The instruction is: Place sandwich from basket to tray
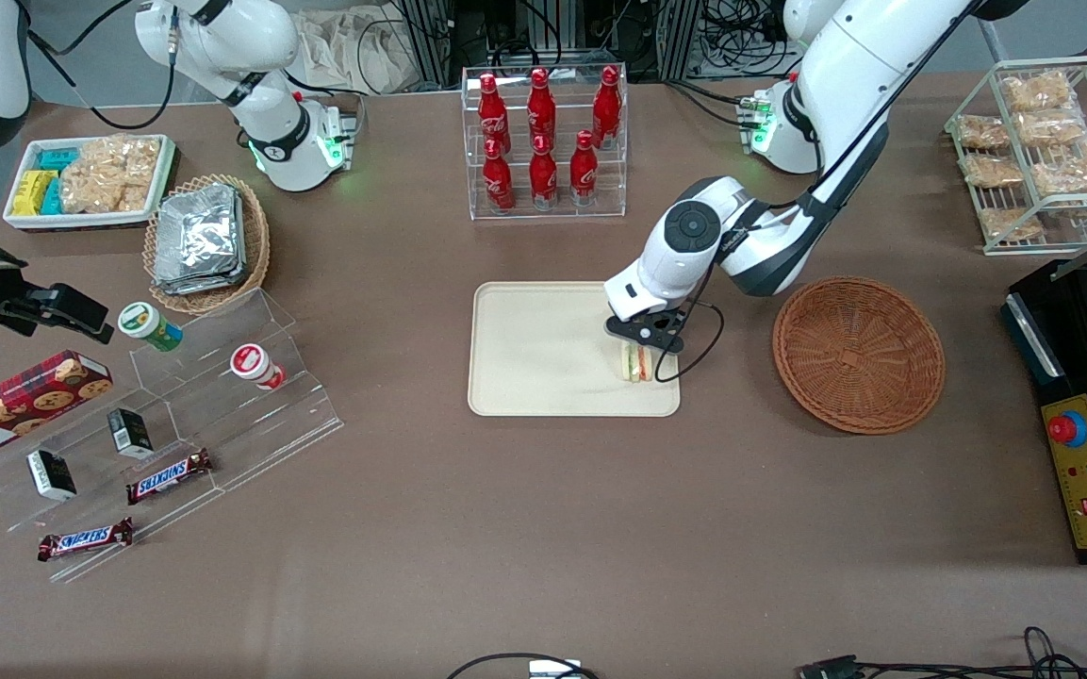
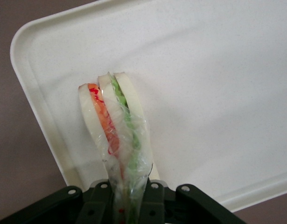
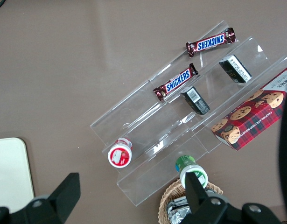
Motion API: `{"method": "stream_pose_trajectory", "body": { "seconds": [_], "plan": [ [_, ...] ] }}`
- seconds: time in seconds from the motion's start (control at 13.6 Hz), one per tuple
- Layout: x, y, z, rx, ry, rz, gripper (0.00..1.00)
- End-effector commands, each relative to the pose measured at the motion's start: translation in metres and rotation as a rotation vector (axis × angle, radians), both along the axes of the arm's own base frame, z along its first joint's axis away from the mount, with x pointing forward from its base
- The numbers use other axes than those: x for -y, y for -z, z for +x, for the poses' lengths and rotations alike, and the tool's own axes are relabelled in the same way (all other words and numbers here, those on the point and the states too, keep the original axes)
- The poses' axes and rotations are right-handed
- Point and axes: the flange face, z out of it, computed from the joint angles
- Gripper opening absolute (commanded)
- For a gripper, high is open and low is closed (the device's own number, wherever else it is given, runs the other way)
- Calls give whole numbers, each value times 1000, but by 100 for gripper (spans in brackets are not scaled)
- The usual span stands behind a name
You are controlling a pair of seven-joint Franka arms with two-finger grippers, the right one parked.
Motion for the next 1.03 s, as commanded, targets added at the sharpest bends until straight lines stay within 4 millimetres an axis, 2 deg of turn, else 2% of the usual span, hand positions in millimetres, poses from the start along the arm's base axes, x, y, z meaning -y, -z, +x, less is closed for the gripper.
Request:
{"method": "stream_pose_trajectory", "body": {
  "seconds": [0.0, 0.07, 0.22, 0.29, 0.44, 0.81, 0.96],
  "plan": [
    [8, 2, 6, 18, -12, -2, 25],
    [7, 2, 7, 20, -11, -1, 43],
    [7, -2, 9, 25, -27, 1, 85],
    [8, -6, 10, 27, -63, 5, 100],
    [10, -22, 15, 44, -106, 17, 100],
    [20, -72, 48, 22, -200, 121, 100],
    [12, -91, 58, 53, -254, 118, 100]
  ]
}}
